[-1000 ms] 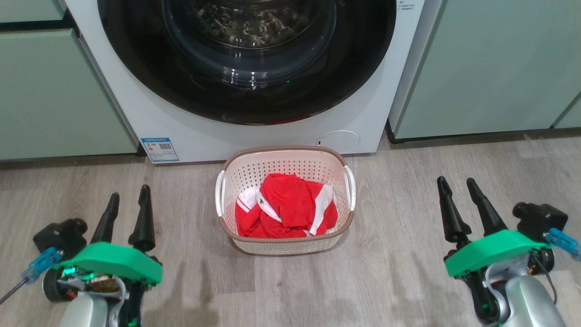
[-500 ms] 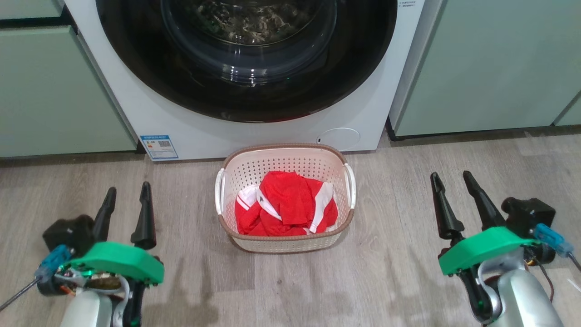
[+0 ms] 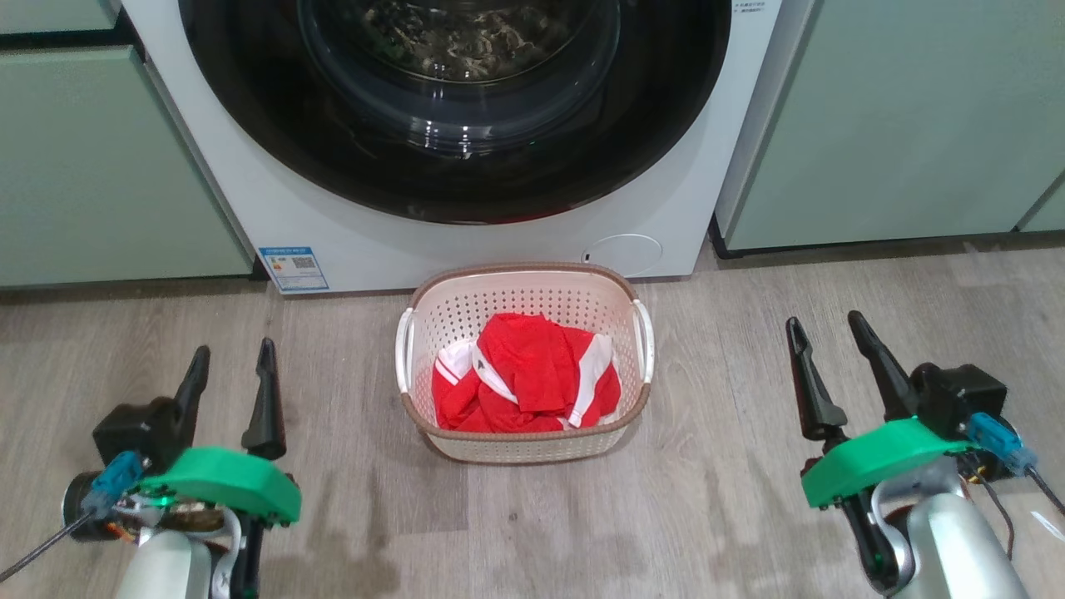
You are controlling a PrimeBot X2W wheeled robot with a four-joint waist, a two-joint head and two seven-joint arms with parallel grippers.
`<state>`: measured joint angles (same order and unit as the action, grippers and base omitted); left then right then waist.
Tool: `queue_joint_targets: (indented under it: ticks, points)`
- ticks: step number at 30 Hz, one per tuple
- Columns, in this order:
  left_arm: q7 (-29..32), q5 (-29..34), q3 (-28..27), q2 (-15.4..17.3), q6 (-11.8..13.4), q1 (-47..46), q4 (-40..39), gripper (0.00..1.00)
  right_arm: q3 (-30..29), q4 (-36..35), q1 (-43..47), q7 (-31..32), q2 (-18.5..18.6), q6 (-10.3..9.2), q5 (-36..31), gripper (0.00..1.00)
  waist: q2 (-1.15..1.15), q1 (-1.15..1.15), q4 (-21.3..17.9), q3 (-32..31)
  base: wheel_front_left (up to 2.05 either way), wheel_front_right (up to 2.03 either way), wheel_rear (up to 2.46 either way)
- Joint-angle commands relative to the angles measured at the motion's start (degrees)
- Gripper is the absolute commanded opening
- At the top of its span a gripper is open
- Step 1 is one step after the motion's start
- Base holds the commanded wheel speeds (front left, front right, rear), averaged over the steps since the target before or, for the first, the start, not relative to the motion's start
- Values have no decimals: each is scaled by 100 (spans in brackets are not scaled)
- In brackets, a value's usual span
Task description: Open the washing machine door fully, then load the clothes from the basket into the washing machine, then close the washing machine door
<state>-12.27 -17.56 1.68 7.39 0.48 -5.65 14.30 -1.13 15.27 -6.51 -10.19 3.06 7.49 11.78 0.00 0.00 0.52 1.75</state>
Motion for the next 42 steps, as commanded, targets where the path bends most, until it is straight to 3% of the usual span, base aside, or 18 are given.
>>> queue_joint_targets:
  ticks: [1,13,42]
  points:
    - [-73,116,-205,68,-22,-330,-164,100,112,-158,-266,-92,-16,0,-115,100,0,0,-1,-6,0,0,0]
    - [-273,699,-280,42,-22,-427,99,100,143,-100,-294,-197,-17,0,-711,100,0,0,4,-18,0,0,0]
    - [-273,725,-337,56,-26,-467,163,100,100,-119,-293,-225,-18,0,-639,100,0,0,-6,6,0,1,-1]
